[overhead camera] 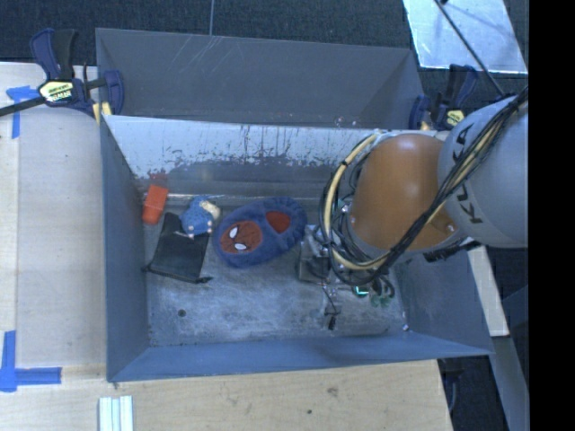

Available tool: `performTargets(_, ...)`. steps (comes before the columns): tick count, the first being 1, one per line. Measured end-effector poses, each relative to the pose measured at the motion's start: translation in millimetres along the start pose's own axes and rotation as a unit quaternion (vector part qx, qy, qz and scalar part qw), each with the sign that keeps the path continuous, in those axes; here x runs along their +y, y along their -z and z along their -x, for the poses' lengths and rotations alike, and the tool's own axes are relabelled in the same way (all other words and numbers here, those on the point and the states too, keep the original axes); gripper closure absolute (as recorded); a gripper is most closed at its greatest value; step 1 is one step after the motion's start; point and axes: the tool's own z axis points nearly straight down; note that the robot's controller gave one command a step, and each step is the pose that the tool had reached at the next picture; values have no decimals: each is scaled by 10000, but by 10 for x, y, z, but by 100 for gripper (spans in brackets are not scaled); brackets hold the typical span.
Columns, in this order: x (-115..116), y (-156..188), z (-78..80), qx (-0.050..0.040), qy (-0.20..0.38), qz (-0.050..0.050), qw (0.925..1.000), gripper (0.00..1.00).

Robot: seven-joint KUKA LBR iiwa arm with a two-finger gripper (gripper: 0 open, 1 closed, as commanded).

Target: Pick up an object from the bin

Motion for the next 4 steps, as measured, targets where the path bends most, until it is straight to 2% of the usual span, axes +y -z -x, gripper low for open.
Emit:
performTargets(1,-267,-475,717,-156,252,6,9996,0)
performTargets(2,-747,-596,643,-36,1150,-15,9934,0)
performTargets(3,-729,-602,640,-30,1152,-2,9933,100)
performTargets(4,-658,530,832,-27,1413,-4,9900,100)
